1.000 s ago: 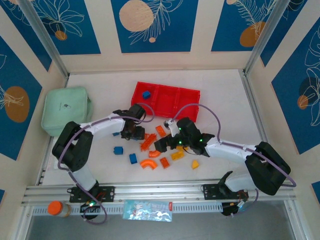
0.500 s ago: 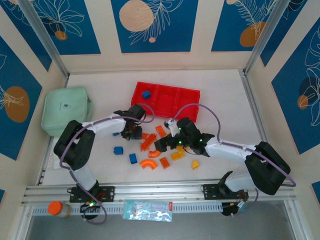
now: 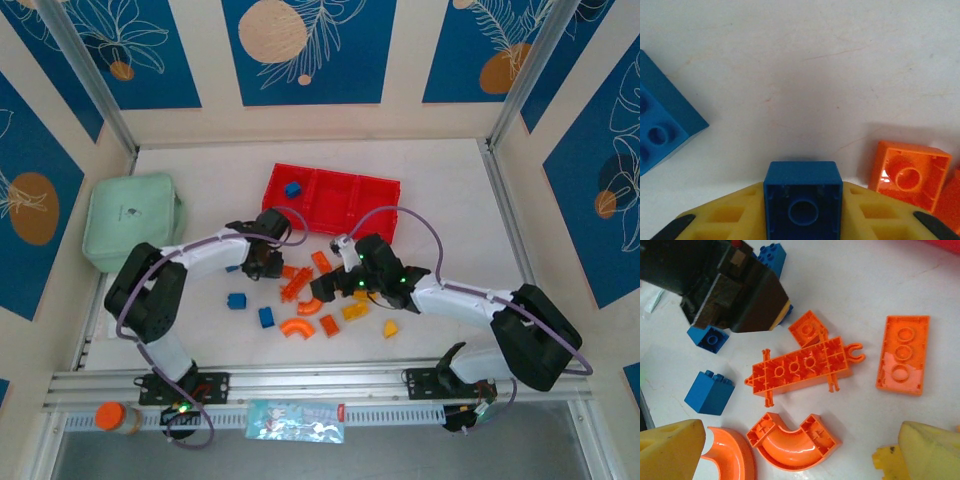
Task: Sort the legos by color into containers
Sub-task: Pick up the lego from the center of the table, then place the lego in the container.
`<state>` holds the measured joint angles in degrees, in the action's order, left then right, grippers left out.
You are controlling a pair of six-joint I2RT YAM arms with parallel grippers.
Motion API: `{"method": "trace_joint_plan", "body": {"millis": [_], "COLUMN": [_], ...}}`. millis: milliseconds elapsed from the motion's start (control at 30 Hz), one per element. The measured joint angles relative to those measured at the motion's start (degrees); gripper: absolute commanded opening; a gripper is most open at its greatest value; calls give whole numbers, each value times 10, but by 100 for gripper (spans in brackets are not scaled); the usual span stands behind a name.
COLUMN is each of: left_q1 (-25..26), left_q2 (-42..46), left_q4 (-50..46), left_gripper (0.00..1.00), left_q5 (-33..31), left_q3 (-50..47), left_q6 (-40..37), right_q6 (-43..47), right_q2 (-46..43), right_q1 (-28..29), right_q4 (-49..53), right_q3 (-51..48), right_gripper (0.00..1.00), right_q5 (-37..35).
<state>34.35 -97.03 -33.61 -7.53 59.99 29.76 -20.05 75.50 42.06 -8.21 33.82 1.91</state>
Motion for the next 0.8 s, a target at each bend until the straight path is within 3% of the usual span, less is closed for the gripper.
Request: {"method": "trace_joint_plan", "body": {"millis": [233,467,800], "left_q1": [-1,-17,-48], "left_q2": [51,49,-81], "left_q4": [-18,-34,-36], "left_gripper": [35,35,35], "left_q5": [-4,-19,-47], "left_q3": [11,89,278], "left_q6": [0,-1,-7], "right_q6": [-22,-36,-42], "right_q2": [-34,-38,34], "right_q1": [-54,-82,-95], "right_q4": [24,68,92], "right_q3": [0,47,140], "right_gripper": [99,99,99], "right_q5": [1,19,44]}}
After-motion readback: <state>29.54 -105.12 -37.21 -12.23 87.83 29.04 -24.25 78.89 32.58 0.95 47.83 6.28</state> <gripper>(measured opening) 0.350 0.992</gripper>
